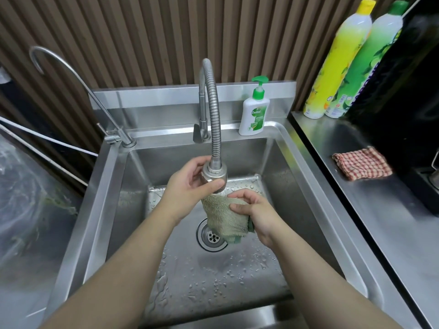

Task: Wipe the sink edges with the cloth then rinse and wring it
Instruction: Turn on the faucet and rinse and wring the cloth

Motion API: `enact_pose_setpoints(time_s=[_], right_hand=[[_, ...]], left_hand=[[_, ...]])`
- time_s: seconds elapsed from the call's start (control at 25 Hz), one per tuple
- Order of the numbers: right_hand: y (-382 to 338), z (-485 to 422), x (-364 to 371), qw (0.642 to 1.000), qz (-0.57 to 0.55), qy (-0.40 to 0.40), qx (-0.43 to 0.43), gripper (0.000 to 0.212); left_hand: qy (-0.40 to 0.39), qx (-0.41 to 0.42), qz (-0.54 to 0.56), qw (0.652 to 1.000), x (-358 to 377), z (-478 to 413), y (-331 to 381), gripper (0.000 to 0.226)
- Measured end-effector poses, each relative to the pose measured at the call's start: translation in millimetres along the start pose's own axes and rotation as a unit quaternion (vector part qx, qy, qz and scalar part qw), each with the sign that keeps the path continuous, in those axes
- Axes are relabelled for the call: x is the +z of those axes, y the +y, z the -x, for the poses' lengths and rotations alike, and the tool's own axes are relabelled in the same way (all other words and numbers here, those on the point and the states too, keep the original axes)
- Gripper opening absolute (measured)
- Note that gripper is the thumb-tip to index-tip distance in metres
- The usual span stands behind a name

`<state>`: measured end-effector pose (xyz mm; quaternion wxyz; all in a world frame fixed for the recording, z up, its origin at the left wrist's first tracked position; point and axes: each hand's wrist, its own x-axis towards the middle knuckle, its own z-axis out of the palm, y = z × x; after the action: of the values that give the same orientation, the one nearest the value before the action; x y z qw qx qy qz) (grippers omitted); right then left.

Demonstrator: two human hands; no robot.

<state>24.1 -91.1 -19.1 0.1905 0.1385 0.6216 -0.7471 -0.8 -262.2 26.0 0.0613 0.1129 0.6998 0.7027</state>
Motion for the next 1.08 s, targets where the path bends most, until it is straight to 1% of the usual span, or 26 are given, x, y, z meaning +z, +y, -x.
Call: enact_pose_setpoints(time_s=[0.08, 0.24, 0.28, 0.32, 0.4, 0.44, 0.48, 0.52, 0.56, 0.64, 0.72, 0.8, 0.84, 0.92, 1.0, 1.08], right_hand=[[1, -2, -1, 1.000, 0.003, 0.006, -0.003, 0.020], [2, -3, -2, 1.000, 0.003, 0.016, 0.000, 0.020], [2, -4, -2, 1.000, 0.004, 0.022, 0.002, 0.021], [2, -4, -3, 1.000, 0.003, 0.028, 0.003, 0.021], [2, -5, -3, 0.999, 0.002, 0.041, 0.004, 0.021], [2, -5, -3, 0.999, 0.004, 0.046, 0.005, 0.021], [1, -6, -3, 0.999, 0.010, 0.049, 0.006, 0.021], [1, -6, -1, 0.999, 0.015, 0.051, 0.009, 0.021], [1, -7, 1, 0.998, 0.020, 0.050, 0.011, 0.020], [3, -8, 5, 0.999, 0.023, 0.046, 0.014, 0.021], [4, -10, 7, 0.998, 0.025, 0.049, 0.019, 0.021], [7, -11, 9, 0.997, 0.029, 0.061, 0.023, 0.021], [8, -11, 9, 0.997, 0.030, 0.064, 0.025, 0.020], [12, -10, 9, 0.997, 0.024, 0.066, 0.028, 0.020], [13, -9, 9, 0.997, 0.017, 0.064, 0.027, 0.020], [12, -8, 9, 0.997, 0.019, 0.064, 0.025, 0.020]], left_hand=[[-0.011, -0.001, -0.014, 1.000, -3, -3, -5, 0.055], [-0.091, 0.023, -0.065, 0.993, -25, -1, -15, 0.078], [-0.083, 0.017, -0.063, 0.994, -31, -2, -19, 0.075], [-0.053, 0.002, -0.052, 0.997, -36, -6, -23, 0.065], [0.078, -0.039, -0.028, 0.996, -41, -27, -29, 0.043], [0.135, -0.058, -0.035, 0.988, -40, -45, -32, 0.039], [0.164, -0.078, -0.066, 0.981, -37, -66, -32, 0.040], [0.165, -0.093, -0.113, 0.975, -34, -87, -33, 0.046], [0.150, -0.102, -0.161, 0.970, -31, -106, -34, 0.052], [0.145, -0.122, -0.208, 0.960, -27, -139, -41, 0.056], [0.160, -0.127, -0.239, 0.949, -29, -160, -49, 0.044], [0.171, -0.123, -0.297, 0.932, -34, -172, -56, 0.031], [0.182, -0.124, -0.299, 0.929, -36, -175, -57, 0.028], [0.214, -0.140, -0.240, 0.937, -38, -176, -60, 0.024], [0.242, -0.185, -0.130, 0.944, -42, -173, -59, 0.024], [0.233, -0.227, -0.014, 0.946, -45, -168, -54, 0.020]])
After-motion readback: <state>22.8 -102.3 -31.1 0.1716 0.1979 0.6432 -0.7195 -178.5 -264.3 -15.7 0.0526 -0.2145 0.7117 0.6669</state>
